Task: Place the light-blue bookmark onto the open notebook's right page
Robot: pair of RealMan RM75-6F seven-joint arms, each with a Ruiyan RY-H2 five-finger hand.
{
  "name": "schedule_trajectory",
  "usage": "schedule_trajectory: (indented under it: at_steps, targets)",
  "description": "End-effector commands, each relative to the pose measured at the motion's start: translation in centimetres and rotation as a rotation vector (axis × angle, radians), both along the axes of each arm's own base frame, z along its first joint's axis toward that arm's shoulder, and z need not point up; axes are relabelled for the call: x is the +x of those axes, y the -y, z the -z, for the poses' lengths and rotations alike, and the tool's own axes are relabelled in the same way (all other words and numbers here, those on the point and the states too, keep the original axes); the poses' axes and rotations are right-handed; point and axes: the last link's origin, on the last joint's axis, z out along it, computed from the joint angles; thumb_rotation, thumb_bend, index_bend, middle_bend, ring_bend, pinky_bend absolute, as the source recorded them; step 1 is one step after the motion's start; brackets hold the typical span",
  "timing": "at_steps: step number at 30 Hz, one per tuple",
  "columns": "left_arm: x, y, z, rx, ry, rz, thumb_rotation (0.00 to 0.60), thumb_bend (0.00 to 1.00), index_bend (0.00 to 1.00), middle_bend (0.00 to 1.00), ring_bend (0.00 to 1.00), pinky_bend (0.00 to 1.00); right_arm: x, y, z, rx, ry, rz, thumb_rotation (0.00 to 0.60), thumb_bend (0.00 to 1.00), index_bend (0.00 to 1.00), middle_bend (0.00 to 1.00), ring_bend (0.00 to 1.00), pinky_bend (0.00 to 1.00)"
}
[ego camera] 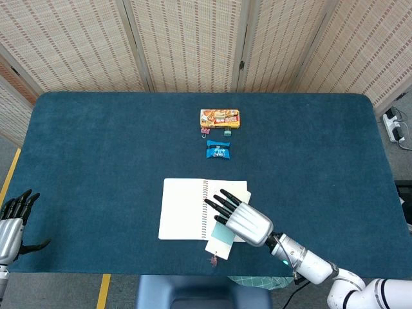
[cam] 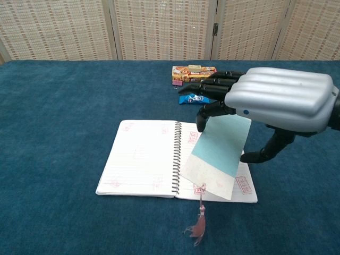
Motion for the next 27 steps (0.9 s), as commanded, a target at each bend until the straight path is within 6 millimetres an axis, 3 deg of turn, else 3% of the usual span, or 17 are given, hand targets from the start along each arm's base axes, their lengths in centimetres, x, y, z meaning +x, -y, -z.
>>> schedule_trajectory:
  at_steps: [1,10,27]
  targets:
    - [-0.1,-0.2,0.2,-0.01,-0.007,-0.012,0.6,0.11,0.03,0.0,0.0,0.0,-1.2,0.4,0.8,0.034,-0.019,-0.022,0.6,0.25,0.41,0.0,0.0,0.0]
    - [0.0,-0.7,0.9,-0.01,-0.017,-0.018,0.6,0.11,0.02,0.0,0.0,0.0,-3.0,2.0,1.8,0.1,-0.137,-0.183,0.6,0.25,0.41,0.0,0.0,0.0]
    - [-0.5,-1.5,1.2,-0.027,-0.014,-0.053,0.6,0.11,0.03,0.0,0.0,0.0,-3.6,6.5,4.7,0.093,-0.183,-0.336,0.6,0.25,0.41,0.0,0.0,0.0]
